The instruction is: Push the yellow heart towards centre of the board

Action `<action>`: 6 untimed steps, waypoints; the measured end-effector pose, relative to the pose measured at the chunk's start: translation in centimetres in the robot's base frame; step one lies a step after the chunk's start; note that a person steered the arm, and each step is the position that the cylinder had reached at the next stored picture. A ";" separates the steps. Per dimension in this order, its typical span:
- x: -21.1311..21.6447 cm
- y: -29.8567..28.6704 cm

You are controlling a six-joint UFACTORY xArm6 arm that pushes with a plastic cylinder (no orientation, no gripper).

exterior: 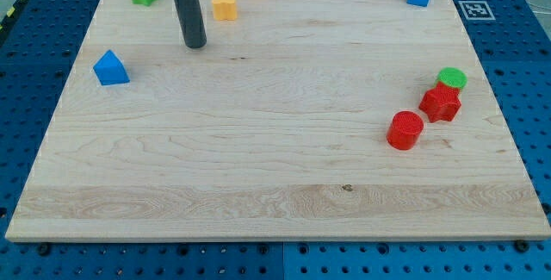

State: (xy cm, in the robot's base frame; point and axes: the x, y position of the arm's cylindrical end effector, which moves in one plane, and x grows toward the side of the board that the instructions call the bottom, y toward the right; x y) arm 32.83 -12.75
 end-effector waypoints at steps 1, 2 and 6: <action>-0.9 -0.1; -3.8 -0.3; -9.0 2.0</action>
State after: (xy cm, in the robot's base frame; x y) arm 23.84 -10.75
